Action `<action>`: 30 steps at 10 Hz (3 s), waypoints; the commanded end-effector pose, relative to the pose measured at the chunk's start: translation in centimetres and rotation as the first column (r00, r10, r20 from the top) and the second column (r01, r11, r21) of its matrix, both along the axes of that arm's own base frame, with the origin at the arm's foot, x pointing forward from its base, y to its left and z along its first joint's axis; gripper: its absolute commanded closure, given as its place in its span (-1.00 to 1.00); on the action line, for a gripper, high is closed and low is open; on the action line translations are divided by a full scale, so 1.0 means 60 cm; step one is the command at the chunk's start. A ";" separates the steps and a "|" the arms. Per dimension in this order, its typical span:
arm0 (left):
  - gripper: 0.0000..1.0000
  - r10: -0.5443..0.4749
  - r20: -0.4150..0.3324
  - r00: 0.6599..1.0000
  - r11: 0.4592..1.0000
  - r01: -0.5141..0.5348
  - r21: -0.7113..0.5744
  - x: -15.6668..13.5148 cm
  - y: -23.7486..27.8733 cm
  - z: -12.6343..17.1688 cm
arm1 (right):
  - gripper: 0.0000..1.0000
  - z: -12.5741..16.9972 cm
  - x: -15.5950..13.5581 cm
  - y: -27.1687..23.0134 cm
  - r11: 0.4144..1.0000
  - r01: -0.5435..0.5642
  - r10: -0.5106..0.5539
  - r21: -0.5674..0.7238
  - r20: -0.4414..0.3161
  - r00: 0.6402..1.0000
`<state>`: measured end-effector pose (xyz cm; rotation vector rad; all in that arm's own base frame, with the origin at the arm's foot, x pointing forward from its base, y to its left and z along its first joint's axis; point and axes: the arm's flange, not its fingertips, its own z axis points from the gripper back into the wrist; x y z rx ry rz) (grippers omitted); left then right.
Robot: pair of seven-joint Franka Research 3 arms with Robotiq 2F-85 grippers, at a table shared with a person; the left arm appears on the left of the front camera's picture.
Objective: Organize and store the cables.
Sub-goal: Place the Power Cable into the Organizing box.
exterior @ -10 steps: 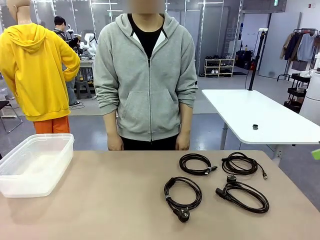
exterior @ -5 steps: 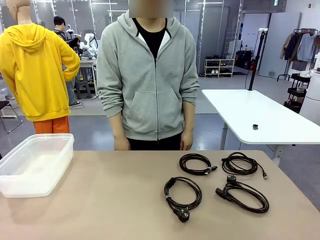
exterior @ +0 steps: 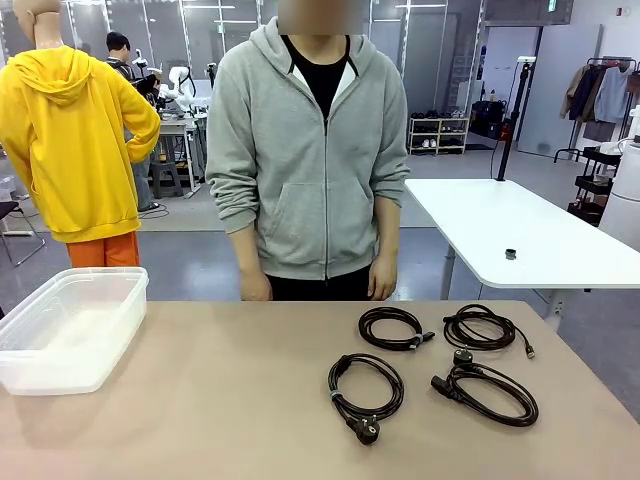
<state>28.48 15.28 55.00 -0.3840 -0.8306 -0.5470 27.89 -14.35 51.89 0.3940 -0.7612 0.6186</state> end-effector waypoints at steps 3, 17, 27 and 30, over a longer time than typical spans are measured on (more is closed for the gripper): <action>-1.00 -0.018 0.010 1.000 1.000 0.018 -0.004 0.004 0.006 0.003 | -1.00 0.000 -0.001 -0.002 1.000 -0.018 0.018 -0.004 0.010 1.000; -1.00 -0.018 0.010 1.000 1.000 0.018 -0.004 0.004 0.006 0.003 | -1.00 0.000 -0.001 -0.002 1.000 -0.018 0.018 -0.004 0.010 1.000; -1.00 -0.018 0.010 1.000 1.000 0.018 -0.004 0.004 0.006 0.003 | -1.00 0.000 -0.001 -0.002 1.000 -0.018 0.018 -0.004 0.010 1.000; -1.00 -0.018 0.010 1.000 1.000 0.018 -0.004 0.004 0.006 0.003 | -1.00 0.000 -0.001 -0.002 1.000 -0.018 0.018 -0.004 0.010 1.000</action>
